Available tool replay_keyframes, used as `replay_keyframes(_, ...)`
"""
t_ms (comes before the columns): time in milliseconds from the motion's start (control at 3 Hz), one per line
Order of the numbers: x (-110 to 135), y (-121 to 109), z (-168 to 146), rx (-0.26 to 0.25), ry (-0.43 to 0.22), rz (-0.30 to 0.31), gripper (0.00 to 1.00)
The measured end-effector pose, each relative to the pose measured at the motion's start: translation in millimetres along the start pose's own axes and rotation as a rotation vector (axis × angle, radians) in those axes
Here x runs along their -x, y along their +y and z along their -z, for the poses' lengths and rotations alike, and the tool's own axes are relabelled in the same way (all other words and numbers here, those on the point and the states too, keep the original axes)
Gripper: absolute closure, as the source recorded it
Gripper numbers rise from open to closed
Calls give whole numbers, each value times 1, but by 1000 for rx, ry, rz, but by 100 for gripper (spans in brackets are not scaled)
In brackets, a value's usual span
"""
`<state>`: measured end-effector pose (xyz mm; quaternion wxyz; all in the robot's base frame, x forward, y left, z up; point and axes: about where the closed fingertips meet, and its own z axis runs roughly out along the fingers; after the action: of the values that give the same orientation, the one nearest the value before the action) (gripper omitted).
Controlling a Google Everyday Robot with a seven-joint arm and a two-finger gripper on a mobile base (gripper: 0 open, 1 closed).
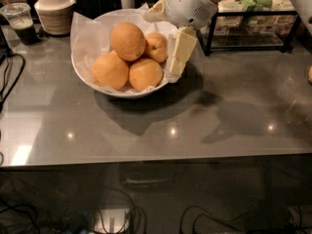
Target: Pick orange from white bowl
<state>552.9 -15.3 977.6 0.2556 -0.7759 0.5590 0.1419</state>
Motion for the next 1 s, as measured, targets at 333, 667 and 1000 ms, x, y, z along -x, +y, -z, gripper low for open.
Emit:
replay_keyframes(333, 17, -46, -28, -34, 80, 43, 0)
replay_keyframes(667, 22, -71, -46, -42, 131, 56, 0)
replay_keyframes(1000, 2, -111, -77, -31, 199, -2, 0)
